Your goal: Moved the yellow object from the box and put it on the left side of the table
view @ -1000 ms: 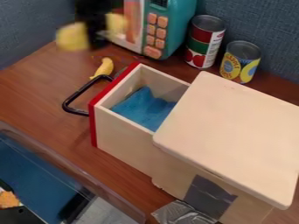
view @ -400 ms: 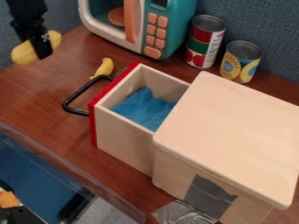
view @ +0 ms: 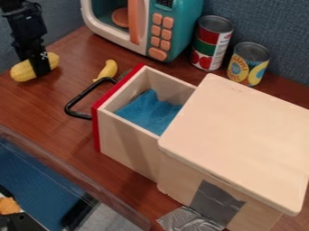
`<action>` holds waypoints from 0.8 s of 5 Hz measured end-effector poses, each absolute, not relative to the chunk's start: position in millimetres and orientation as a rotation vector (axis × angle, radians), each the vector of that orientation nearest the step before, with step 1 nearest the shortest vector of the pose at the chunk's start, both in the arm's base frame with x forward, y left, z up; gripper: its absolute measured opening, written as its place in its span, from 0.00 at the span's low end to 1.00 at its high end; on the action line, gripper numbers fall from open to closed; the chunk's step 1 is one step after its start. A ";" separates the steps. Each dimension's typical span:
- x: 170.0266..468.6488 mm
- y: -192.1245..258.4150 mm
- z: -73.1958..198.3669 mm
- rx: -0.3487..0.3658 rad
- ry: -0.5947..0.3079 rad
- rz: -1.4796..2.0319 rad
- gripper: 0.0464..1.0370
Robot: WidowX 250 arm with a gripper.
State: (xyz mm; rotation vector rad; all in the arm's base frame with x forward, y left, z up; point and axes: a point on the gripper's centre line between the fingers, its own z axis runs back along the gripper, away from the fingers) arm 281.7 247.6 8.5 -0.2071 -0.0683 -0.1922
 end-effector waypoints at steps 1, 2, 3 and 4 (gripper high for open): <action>288.6 237.5 6.5 -0.184 -0.047 -0.252 0.66; 292.6 220.7 10.2 -0.152 -0.012 -0.304 0.92; 300.4 205.8 40.0 -0.086 -0.018 -0.358 0.97; 297.7 203.5 95.3 -0.009 -0.065 -0.368 0.96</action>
